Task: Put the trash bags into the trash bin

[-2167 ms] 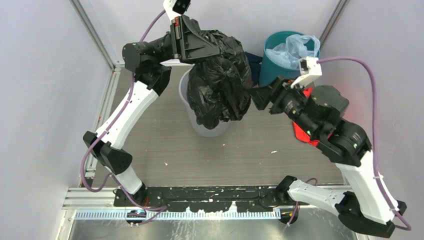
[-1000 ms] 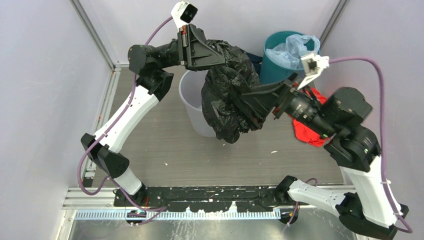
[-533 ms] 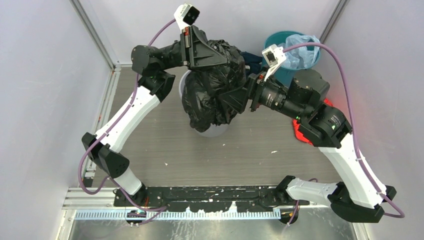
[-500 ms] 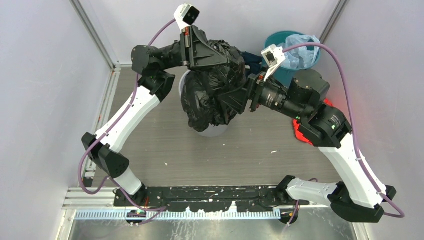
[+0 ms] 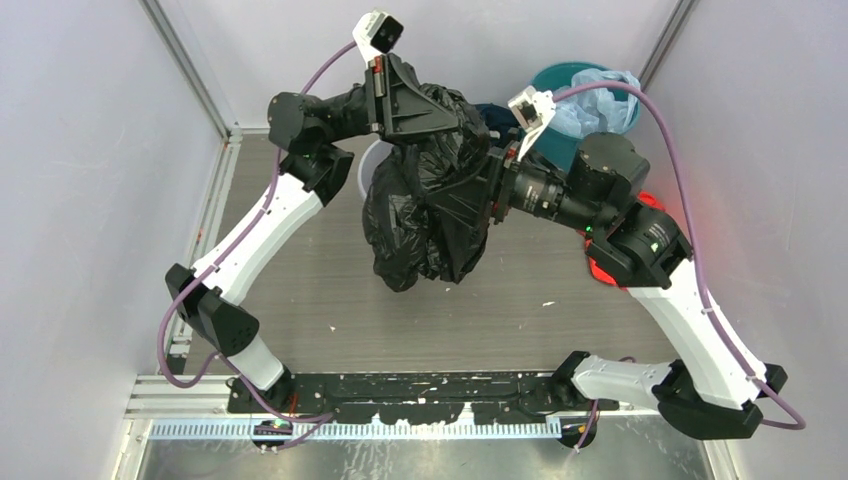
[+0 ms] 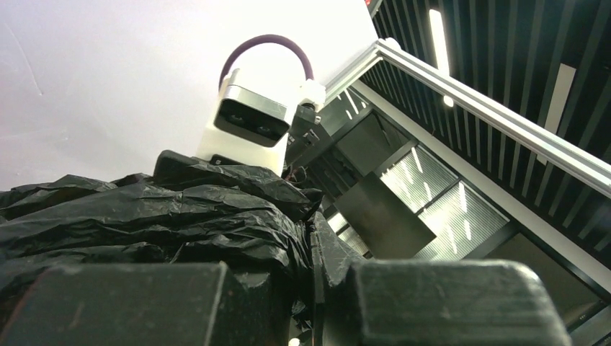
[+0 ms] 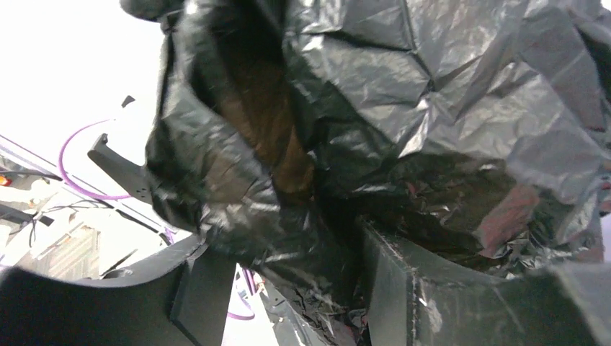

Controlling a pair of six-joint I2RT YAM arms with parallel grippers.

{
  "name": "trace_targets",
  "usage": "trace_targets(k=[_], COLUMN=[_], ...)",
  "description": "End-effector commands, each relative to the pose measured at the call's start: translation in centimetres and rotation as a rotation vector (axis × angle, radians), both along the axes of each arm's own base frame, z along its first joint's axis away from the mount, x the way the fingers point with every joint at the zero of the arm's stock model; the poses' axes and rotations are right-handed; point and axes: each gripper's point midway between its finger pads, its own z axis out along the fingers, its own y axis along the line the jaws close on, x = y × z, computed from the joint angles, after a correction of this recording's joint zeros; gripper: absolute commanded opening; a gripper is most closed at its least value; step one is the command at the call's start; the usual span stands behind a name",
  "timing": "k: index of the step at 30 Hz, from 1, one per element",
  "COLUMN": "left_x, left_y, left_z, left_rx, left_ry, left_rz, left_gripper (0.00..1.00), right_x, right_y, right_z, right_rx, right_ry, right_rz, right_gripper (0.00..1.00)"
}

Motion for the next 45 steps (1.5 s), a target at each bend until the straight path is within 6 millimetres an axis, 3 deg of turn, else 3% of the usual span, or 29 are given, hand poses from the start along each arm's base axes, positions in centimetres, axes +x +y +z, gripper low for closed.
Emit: trace_targets(k=[1, 5, 9, 12, 17, 19, 21, 27, 31, 38, 45], left_x=[-1.1, -1.2, -1.2, -0.8, 0.3, 0.4, -0.1, -1.6, -2.4, -3.6, -2.5], left_y=[0.6, 0.4, 0.4, 0.6, 2.5, 3.6, 4.6, 5.8, 6.3, 7.0, 6.6], left_z=[1.2, 1.2, 0.9, 0.7, 0.6, 0.7, 1.1, 0.6, -1.3, -4.3, -8.8], left_rx=[-0.05, -0.051, -0.047, -0.045, -0.044, -0.048, -0.055, -0.051, -0.01, 0.045, 0.105], left_ry=[-0.044, -0.041, -0.042, -0.056, -0.082, -0.095, -0.116, -0.154, -0.171, -0.191, -0.155], left_rz=[0.008, 0.005, 0.005, 0.022, 0.098, 0.133, 0.158, 0.192, 0.239, 0.295, 0.325], left_gripper=[0.13, 0.13, 0.13, 0.14, 0.35, 0.49, 0.54, 0.57, 0.57, 0.6, 0.61], right_x=[0.6, 0.9, 0.6, -0.5, -2.2, -2.6, -3.0, -3.3, -2.7, -1.3, 0.5], right_y=[0.8, 1.5, 1.4, 0.7, -1.6, -2.7, -3.7, -6.1, -7.5, -8.1, -8.2], right_z=[1.4, 1.2, 1.5, 2.2, 4.1, 5.0, 6.0, 8.9, 10.6, 12.0, 13.1], right_rx=[0.045, 0.052, 0.061, 0.087, 0.14, 0.165, 0.198, 0.31, 0.376, 0.458, 0.513], right_ry=[-0.024, -0.008, -0.008, -0.026, -0.07, -0.092, -0.113, -0.164, -0.192, -0.212, -0.226], right_rz=[0.008, 0.023, 0.029, 0.04, 0.012, -0.021, -0.048, -0.137, -0.219, -0.292, -0.358], right_gripper=[0.61, 0.48, 0.14, 0.02, 0.01, 0.01, 0.01, 0.01, 0.01, 0.01, 0.01])
